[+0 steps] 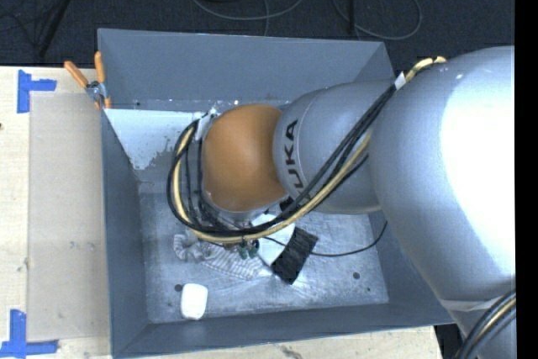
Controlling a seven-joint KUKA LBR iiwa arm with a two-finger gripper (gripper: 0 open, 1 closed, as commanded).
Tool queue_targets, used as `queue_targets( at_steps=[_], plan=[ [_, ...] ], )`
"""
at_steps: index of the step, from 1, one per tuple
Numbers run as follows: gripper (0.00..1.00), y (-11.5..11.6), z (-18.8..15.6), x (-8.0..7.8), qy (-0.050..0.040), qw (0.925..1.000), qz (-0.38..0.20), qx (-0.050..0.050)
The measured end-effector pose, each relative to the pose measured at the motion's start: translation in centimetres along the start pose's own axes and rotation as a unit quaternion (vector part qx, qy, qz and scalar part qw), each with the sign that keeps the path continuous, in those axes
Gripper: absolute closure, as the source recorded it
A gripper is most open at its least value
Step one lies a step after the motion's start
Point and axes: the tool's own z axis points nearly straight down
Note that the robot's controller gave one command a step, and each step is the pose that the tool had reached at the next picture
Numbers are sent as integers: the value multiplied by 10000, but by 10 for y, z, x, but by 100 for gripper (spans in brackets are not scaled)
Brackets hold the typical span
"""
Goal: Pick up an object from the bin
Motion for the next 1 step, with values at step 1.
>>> queue_targets(
  at_steps=[1],
  plan=[
    [100,0,0,0,-2,10000,2,0]
  ],
)
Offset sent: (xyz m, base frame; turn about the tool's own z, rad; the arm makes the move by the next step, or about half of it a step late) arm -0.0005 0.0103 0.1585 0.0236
